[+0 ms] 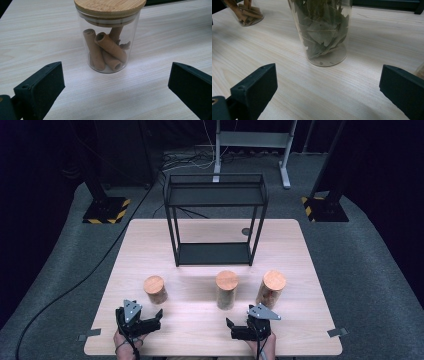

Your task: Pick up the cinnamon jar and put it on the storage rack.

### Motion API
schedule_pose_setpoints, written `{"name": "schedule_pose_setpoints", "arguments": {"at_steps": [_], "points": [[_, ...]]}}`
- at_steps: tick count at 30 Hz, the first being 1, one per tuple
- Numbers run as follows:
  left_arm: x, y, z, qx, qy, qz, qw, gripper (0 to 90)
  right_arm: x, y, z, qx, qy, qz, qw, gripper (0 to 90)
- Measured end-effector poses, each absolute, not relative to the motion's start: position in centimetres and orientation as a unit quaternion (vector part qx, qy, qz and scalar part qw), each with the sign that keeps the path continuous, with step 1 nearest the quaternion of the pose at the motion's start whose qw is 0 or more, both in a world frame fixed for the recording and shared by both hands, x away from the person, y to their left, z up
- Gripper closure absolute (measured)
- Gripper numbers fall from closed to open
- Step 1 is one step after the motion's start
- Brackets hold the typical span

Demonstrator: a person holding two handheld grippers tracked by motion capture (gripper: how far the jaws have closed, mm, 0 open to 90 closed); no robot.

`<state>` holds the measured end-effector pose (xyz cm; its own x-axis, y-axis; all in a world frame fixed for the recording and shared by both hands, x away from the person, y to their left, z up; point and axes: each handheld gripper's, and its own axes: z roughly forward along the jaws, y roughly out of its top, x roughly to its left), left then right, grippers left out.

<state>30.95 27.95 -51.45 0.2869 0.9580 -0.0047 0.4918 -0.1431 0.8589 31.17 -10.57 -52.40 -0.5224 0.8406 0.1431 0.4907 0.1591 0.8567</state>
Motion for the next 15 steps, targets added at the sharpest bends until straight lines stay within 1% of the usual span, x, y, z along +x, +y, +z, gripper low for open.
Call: {"name": "schedule_pose_setpoints", "arguments": {"at_steps": [8, 15], "points": [[31.8, 27.5, -51.2, 0.703, 0.514, 0.291, 0.395, 0.2, 31.2, -10.6, -52.4, 0.450, 0.738, 0.467, 0.187, 0.8], [32.8, 27.3, -50.8, 0.699, 0.514, 0.293, 0.401, 0.2, 31.1, -10.5, -52.4, 0.448, 0.739, 0.466, 0.189, 1.1]]}}
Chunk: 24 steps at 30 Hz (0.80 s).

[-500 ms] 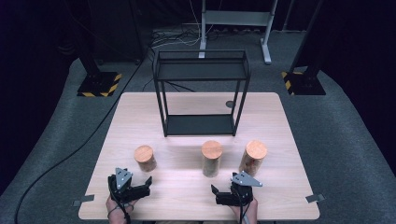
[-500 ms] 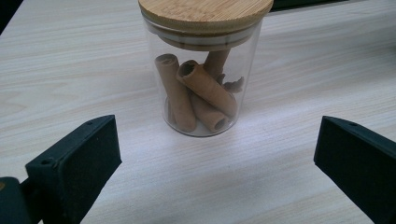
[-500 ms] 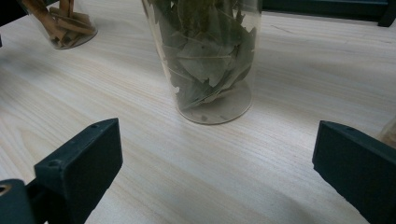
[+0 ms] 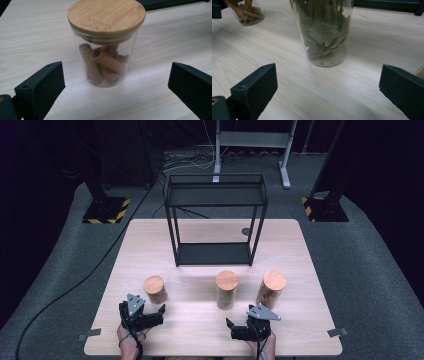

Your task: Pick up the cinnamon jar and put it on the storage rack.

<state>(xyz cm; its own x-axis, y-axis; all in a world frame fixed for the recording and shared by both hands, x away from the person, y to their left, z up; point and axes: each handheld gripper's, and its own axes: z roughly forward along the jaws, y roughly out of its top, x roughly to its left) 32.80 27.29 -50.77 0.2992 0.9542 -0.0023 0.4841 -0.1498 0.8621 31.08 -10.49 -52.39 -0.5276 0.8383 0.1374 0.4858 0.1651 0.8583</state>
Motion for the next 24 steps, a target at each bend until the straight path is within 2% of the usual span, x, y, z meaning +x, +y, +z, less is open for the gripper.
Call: {"name": "schedule_pose_setpoints", "arguments": {"at_steps": [24], "points": [[36.2, 26.3, -50.8, 0.692, 0.518, 0.295, 0.407, 0.1, 31.1, -10.5, -52.4, 0.450, 0.740, 0.463, 0.189, 1.4]]}}
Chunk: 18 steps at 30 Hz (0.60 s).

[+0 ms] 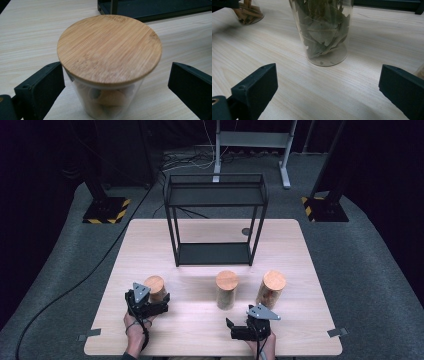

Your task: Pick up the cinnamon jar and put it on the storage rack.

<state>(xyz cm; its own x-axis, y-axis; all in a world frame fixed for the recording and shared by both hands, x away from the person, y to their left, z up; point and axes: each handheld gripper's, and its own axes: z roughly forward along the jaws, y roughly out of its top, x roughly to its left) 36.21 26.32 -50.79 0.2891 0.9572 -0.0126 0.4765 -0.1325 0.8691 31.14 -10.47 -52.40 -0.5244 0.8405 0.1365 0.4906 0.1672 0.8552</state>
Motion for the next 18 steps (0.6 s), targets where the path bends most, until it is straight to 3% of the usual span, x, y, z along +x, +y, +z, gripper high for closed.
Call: {"name": "schedule_pose_setpoints", "arguments": {"at_steps": [18], "points": [[38.1, 26.2, -51.4, 0.690, 0.525, 0.280, 0.413, 0.0, 31.1, -10.5, -52.4, 0.450, 0.738, 0.466, 0.188, 1.4]]}}
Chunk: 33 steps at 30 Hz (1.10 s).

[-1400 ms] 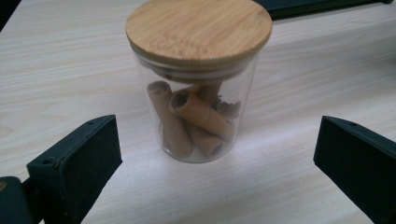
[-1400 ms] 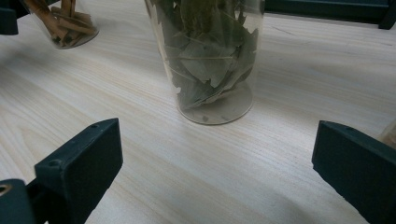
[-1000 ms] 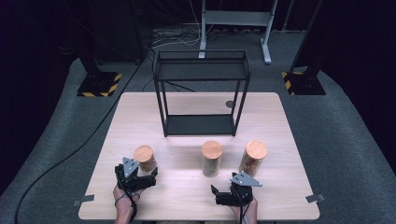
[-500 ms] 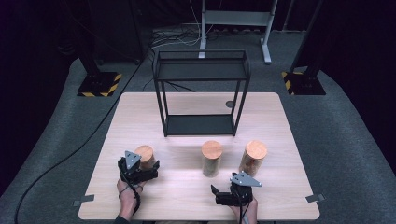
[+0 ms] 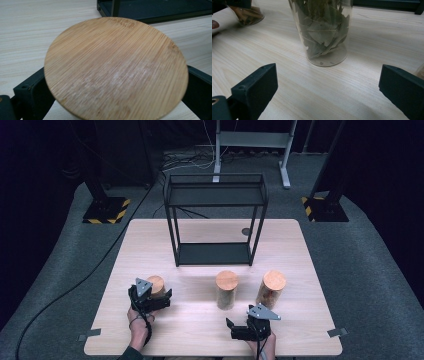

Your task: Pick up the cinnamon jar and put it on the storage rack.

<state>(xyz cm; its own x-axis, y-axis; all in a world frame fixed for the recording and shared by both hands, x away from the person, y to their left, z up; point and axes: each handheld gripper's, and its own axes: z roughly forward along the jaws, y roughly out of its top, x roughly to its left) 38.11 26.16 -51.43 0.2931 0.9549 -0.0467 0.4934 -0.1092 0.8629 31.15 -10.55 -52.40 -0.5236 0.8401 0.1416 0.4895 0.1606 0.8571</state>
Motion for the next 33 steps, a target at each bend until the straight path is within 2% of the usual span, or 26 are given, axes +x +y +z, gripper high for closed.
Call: {"name": "schedule_pose_setpoints", "arguments": {"at_steps": [8, 9, 10, 11, 12, 15, 33], "points": [[38.34, 26.20, -51.80, 0.684, 0.540, 0.275, 0.405, 0.3, 31.17, -10.60, -52.41, 0.450, 0.738, 0.467, 0.187, 1.4], [38.34, 26.20, -51.80, 0.684, 0.540, 0.275, 0.405, 4.0, 31.18, -10.59, -52.41, 0.449, 0.738, 0.467, 0.187, 1.4], [38.30, 26.19, -51.82, 0.682, 0.543, 0.276, 0.406, 4.0, 31.18, -10.59, -52.41, 0.449, 0.738, 0.467, 0.187, 1.4], [38.22, 26.24, -51.84, 0.679, 0.542, 0.276, 0.410, 13.6, 31.18, -10.58, -52.41, 0.449, 0.739, 0.467, 0.187, 1.4], [38.20, 26.27, -51.83, 0.679, 0.543, 0.276, 0.410, 13.6, 31.18, -10.58, -52.41, 0.449, 0.739, 0.467, 0.187, 1.4], [38.10, 26.55, -51.81, 0.678, 0.542, 0.277, 0.412, 22.5, 31.18, -10.60, -52.41, 0.449, 0.738, 0.468, 0.186, 1.4], [37.91, 26.61, -51.86, 0.679, 0.533, 0.283, 0.417, 24.9, 31.19, -10.66, -52.41, 0.448, 0.738, 0.471, 0.183, 1.5]]}}
